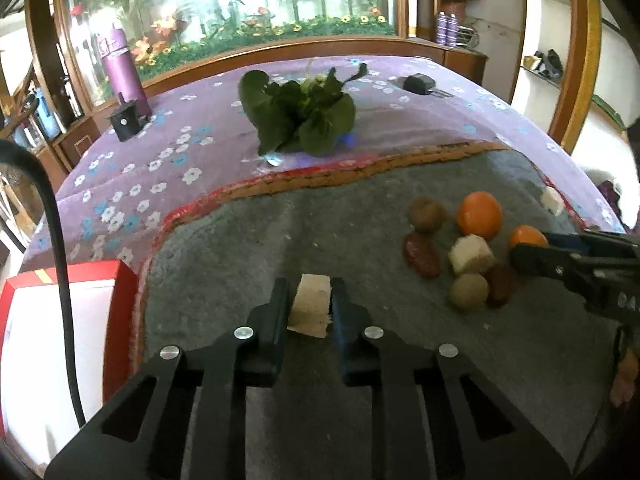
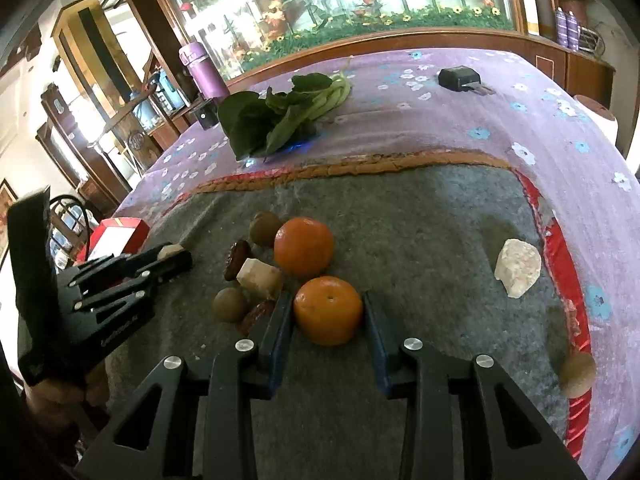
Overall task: Organize fruits
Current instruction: 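Grasp another beige cube with the left tool while the right tool grasps a mandarin orange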
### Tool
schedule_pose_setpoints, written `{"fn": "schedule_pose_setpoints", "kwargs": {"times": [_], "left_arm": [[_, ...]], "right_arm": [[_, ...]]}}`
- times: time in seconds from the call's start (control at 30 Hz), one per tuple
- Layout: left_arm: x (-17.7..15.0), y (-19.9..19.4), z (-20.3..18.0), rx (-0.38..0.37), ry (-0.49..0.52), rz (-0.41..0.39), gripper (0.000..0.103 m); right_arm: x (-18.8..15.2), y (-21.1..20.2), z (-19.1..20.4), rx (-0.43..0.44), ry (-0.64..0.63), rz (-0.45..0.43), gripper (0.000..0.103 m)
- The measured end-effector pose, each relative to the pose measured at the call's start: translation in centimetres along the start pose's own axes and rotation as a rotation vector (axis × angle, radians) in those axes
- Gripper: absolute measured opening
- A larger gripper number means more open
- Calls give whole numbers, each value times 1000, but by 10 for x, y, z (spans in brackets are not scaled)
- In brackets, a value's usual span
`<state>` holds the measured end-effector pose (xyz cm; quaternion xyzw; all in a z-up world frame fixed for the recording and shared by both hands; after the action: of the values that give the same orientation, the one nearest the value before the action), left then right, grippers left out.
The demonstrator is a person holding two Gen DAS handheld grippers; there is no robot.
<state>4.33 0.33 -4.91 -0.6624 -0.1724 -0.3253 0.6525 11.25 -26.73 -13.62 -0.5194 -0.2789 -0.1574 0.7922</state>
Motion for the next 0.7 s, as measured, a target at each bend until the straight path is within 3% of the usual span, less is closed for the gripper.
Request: {"fn": "schedule_pose_setpoints", "kwargs": {"times": [0.27, 0.53, 0.7], "left_arm": [[-12, -17, 6, -70, -82, -7, 14], [-25, -54, 14, -72, -142, -50, 14], [-44, -77, 27, -47, -179, -57, 15]], "right_arm": [[2, -3, -3, 22, 22, -10, 35], [1, -14, 9, 58, 47, -23, 35], [-3, -19, 42, 98, 18, -13, 35]]}}
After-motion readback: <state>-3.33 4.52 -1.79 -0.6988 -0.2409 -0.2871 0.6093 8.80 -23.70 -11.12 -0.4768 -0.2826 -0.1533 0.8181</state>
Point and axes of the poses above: each gripper's, at about its wrist camera, not at the fingertips, and y roughly the way its jaws point, z to its left, x to its top, the point moved 9 cm from there along y, roughly the way its jaws point, and after that the axes turned 1 degree about -x, right-handed, at the moved point
